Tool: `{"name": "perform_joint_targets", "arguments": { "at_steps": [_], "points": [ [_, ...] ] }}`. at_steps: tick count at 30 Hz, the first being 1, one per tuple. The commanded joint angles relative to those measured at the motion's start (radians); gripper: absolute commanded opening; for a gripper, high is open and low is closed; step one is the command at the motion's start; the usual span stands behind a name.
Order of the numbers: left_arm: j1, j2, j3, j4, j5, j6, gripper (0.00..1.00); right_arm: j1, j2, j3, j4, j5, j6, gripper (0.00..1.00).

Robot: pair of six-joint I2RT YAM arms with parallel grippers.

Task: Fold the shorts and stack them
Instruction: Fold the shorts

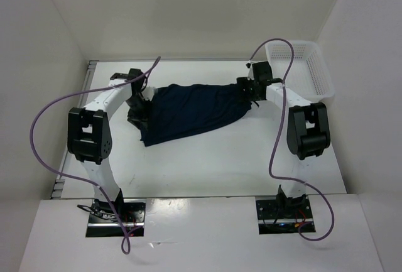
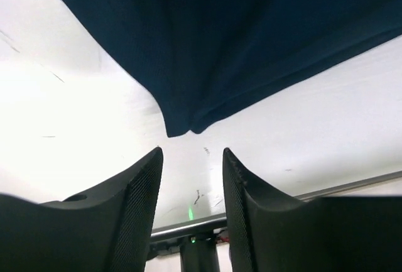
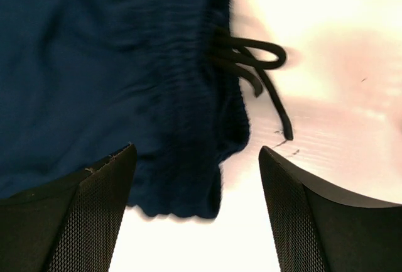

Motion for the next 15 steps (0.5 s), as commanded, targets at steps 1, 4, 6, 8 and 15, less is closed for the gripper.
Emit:
{"name": "perform_joint_targets", "arguments": {
  "at_steps": [1, 4, 6, 8, 15],
  "points": [
    [-0.005, -0.037, 0.136, -0.015, 0.084, 0.004, 0.51, -0.024, 0.081, 0.052, 0.02, -0.014, 0.121, 0.83],
    [-0.026, 0.017, 0.203, 0.024, 0.106, 0.004, 0.54, -0.035, 0.133, 0.052, 0.011, 0.007, 0.183, 0.83],
    [-0.063, 0.063, 0.256, 0.071, 0.097, 0.004, 0.54, -0.045, 0.167, 0.052, 0.011, -0.003, 0.211, 0.85],
    [-0.08, 0.121, 0.299, 0.095, 0.084, 0.004, 0.55, -0.045, 0.186, 0.052, 0.011, -0.004, 0.22, 0.85],
    [-0.149, 0.279, 0.431, 0.132, 0.058, 0.004, 0.58, -0.056, 0.2, 0.087, -0.001, -0.009, 0.231, 0.57]
  ]
}}
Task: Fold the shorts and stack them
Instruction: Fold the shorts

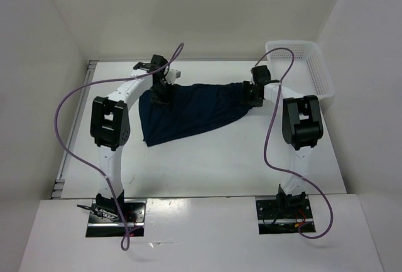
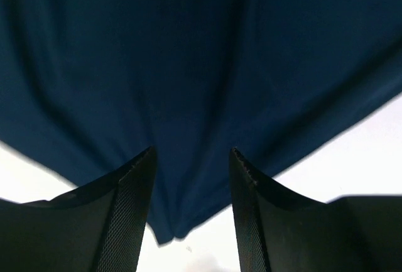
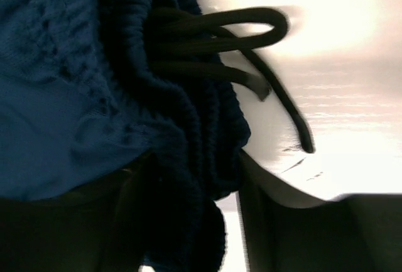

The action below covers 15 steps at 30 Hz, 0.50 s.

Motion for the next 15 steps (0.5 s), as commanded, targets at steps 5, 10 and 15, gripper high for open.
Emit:
{"name": "perform_joint_targets", "arguments": {
  "at_steps": [5, 10, 15],
  "points": [
    [-0.05, 0.111, 0.071, 0.039, -0.082, 0.004, 0.58, -0.003, 0.005, -0.035, -0.012, -0.073, 0.034, 0.38],
    [-0.059, 0.125, 0.021, 0.071, -0.07, 0.004, 0.58, -0.003, 0.005, -0.045, 0.009, -0.082, 0.009, 0.14],
    [-0.08, 0.154, 0.01, 0.082, -0.061, 0.004, 0.59, -0.003, -0.038, 0.023, 0.019, -0.068, -0.075, 0.0]
  ]
}}
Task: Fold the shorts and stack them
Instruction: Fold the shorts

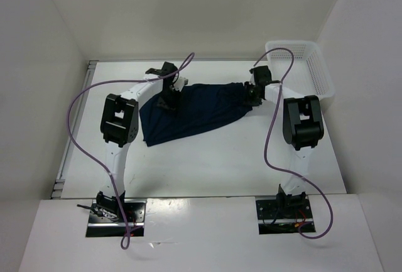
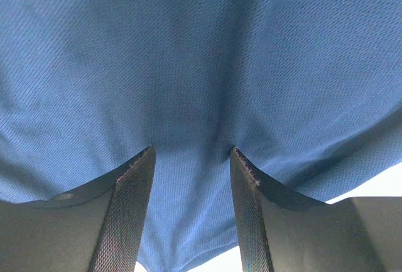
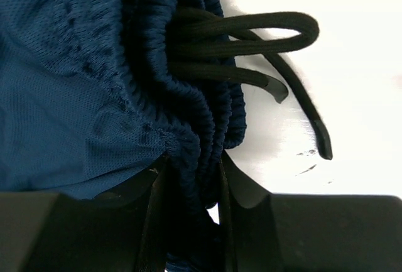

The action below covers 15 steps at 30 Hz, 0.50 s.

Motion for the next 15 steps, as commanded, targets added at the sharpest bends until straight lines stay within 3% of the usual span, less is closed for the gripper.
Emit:
{"name": "perform_joint_targets", "arguments": {
  "at_steps": [1, 5, 9, 15],
  "points": [
    [-0.019, 0.024, -0.01, 0.031, 0.001, 0.004, 0.59, 0.001, -0.048, 0.047, -0.005, 0.02, -0.076, 0.0],
    [-0.019, -0.002, 0.03, 0.031, 0.022, 0.004, 0.59, 0.001, -0.149, 0.089, -0.029, 0.053, -0.197, 0.0],
    [-0.006, -0.076, 0.039, 0.042, 0.048, 0.004, 0.68, 0.001, -0.244, 0.056, -0.038, 0.112, -0.263, 0.0],
    [0.003, -0.137, -0.029, 0.083, 0.048, 0.004, 0.72, -0.041, -0.364, 0.055, -0.063, 0.217, -0.357, 0.0]
  ]
}}
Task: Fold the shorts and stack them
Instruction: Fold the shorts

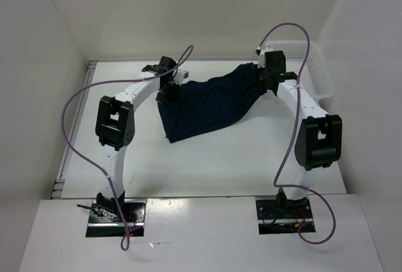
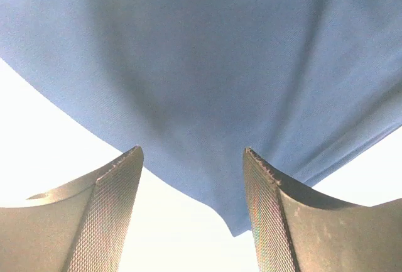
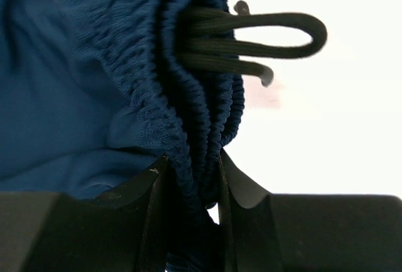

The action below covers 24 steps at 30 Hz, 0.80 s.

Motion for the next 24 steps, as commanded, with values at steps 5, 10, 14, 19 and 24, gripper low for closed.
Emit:
{"name": "perform_joint_targets", "arguments": {
  "at_steps": [5, 10, 14, 19, 24],
  "points": [
    [0.007, -0.014, -0.007, 0.032, 0.065, 0.004, 0.73, -0.095, -0.111, 0.114, -0.055, 0.117, -0.184, 0.0],
    [-0.002, 0.074, 0.113, 0.009, 0.168, 0.004, 0.73, -0.095, -0.089, 0.16, -0.066, 0.142, -0.165, 0.0],
    [-0.024, 0.14, 0.232, -0.001, 0.259, 0.004, 0.78, -0.04, -0.089, 0.157, -0.046, 0.198, -0.192, 0.0],
    [-0.062, 0.253, 0.387, -0.048, 0.336, 0.004, 0.79, 0.159, -0.056, 0.116, -0.012, 0.27, -0.234, 0.0],
    [-0.071, 0.353, 0.475, -0.079, 0.32, 0.004, 0.79, 0.282, 0.021, 0.16, 0.002, 0.327, -0.246, 0.0]
  ]
}}
